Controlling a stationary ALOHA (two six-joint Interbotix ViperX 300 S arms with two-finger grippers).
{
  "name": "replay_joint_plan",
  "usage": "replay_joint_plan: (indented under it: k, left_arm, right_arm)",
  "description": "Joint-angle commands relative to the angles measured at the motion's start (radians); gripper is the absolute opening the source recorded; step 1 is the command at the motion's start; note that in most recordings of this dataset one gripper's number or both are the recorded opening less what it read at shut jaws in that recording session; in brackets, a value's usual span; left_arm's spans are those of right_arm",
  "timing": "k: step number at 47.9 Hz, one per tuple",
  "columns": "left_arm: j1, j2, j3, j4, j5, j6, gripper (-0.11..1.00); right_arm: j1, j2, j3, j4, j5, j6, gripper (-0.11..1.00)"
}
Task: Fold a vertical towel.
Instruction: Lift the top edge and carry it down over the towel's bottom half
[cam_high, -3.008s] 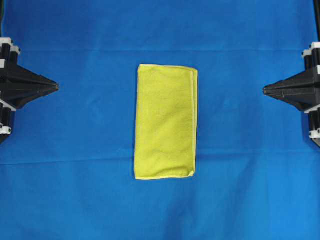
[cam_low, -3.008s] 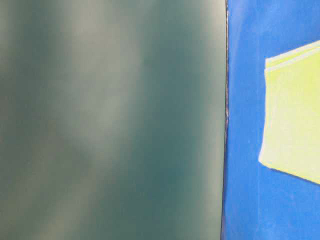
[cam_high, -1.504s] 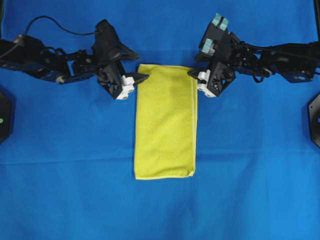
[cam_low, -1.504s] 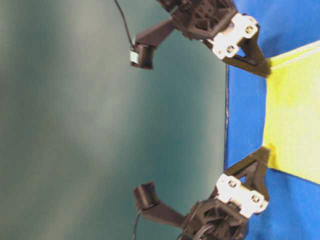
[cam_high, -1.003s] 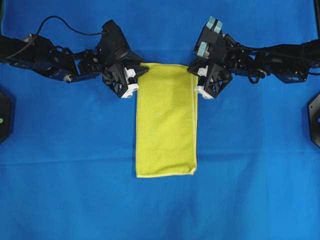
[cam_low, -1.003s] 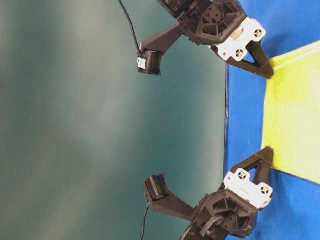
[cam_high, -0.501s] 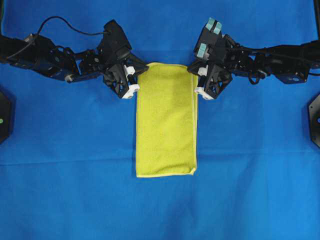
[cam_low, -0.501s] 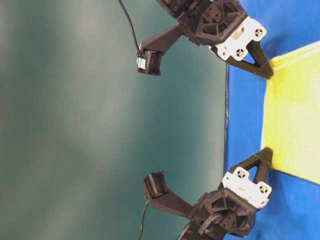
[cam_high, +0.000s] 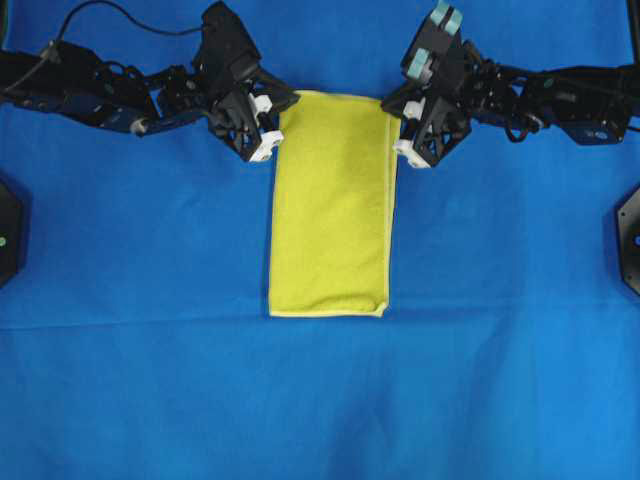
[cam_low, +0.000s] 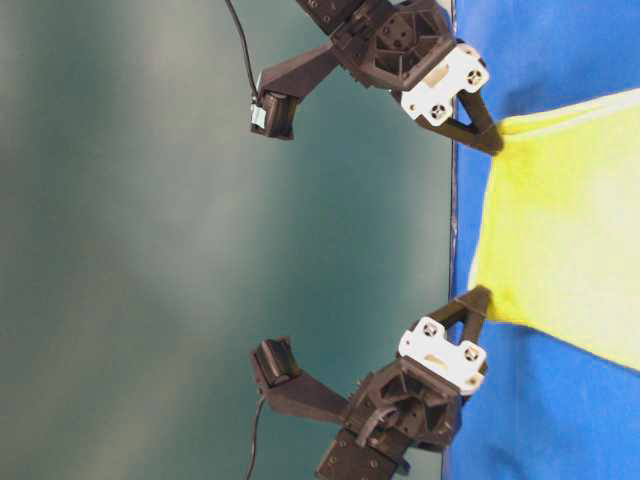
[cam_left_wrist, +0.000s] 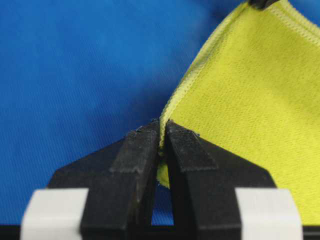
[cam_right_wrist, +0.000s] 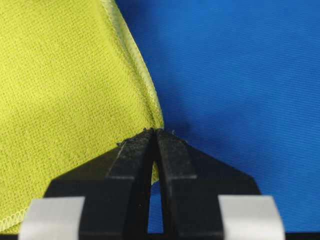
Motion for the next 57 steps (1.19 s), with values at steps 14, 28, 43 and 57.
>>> replay_joint_plan:
  k: [14,28,43,57]
  left_arm:
    - [-0.018,-0.078,0.002,0.002,0.034,0.008,0.03]
    - [-0.075,-0.209,0.005,0.006,0.14,0.054,0.03]
    - [-0.196,-0.324,0.031,0.005,0.258,0.041,0.03]
    - [-0.341,-0.342,0.067,0.003,0.278,-0.046,0.03]
  right_arm:
    - [-0.006,-0.069,-0.025,-0.012,0.002,0.008,0.03]
    - [0.046,-0.221,0.012,-0.008,0.049,0.012,0.03]
    - [0.169,-0.334,0.063,0.032,0.098,0.015,0.03]
    - [0.316,-0.33,0.08,0.097,0.141,0.015,0.03]
